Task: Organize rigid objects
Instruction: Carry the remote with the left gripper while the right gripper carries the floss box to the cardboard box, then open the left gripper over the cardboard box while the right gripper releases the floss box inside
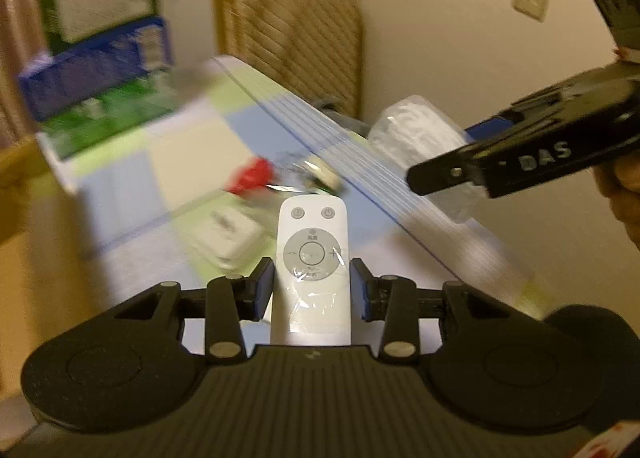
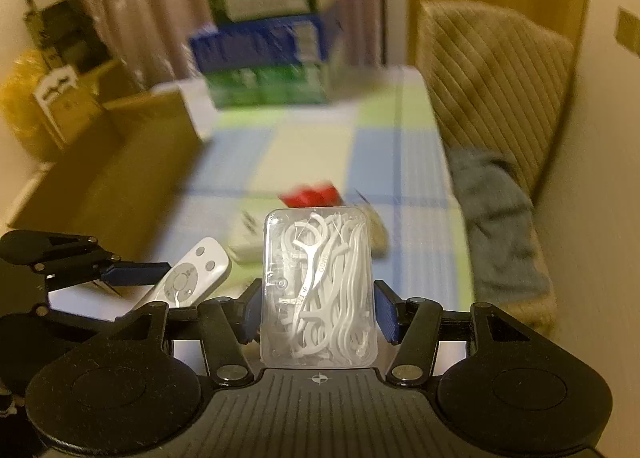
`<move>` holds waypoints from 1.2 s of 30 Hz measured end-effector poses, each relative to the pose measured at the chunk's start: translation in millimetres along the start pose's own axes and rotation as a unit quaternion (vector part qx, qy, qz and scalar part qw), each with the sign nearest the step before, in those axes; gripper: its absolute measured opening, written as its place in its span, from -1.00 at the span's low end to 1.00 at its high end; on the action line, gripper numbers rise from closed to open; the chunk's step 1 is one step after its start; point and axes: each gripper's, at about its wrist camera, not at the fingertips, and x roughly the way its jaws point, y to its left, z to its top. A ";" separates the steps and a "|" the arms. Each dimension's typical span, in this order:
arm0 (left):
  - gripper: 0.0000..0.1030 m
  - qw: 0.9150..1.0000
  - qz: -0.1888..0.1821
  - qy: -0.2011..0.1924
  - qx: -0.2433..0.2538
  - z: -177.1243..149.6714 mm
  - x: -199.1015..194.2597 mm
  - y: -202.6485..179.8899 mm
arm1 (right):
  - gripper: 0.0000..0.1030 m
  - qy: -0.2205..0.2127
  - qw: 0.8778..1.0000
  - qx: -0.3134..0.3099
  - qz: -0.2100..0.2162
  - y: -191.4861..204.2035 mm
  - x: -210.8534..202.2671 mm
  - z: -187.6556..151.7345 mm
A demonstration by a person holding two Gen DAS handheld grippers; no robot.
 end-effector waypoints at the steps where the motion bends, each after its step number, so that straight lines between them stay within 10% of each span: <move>1: -0.32 1.000 0.010 -0.004 -0.003 2.5 -8.7 9.3 | 0.03 -0.008 1.000 -0.005 0.008 10.7 -2.8 7.6; 19: -0.31 0.979 0.178 -0.005 -0.096 -31.6 -128.5 227.6 | 0.03 -0.018 0.981 -0.059 0.184 229.5 75.8 95.0; 36: -0.31 0.979 0.167 0.023 -0.111 -60.6 -88.1 274.4 | 0.03 0.057 0.981 -0.122 0.136 276.6 172.8 70.5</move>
